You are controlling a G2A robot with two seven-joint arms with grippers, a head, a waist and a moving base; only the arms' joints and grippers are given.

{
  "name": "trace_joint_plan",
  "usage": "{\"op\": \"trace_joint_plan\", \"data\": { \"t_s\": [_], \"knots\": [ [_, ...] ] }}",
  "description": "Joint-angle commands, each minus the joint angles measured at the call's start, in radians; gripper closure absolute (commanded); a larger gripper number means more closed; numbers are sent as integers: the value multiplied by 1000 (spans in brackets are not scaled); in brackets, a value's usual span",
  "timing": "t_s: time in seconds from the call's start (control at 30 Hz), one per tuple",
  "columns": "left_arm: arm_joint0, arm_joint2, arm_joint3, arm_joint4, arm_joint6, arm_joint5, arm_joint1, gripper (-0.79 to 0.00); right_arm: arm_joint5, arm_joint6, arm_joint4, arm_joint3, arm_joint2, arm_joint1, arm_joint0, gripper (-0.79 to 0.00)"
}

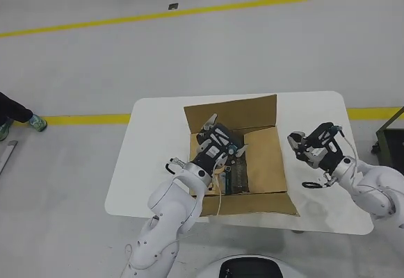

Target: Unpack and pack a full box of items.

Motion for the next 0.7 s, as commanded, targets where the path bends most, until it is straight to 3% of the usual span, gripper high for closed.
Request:
{"op": "trace_joint_plan", "data": {
  "t_s": [0.0, 0.13, 0.4, 0.6, 0.67],
  "knots": [
    [0, 0, 0, 0, 0, 0, 0, -785, -39, -5, -15, -3, 29, 5, 2, 0],
    [15, 13, 15, 7, -29, -7, 0, -785, -128, -7, 0, 3, 83, 15, 0, 0],
    [-4, 80, 63, -28, -316, -16, -18, -785, -216, -26, 33, 5, 97, 18, 5, 0],
    [-63, 144, 143, 20, -521, -59, -31, -785, -246, -28, 23, 5, 95, 19, -8, 0],
    [-72, 154, 165, 22, -534, -14, -38, -785, -253, -31, 23, 7, 94, 18, -11, 0]
  ]
}}
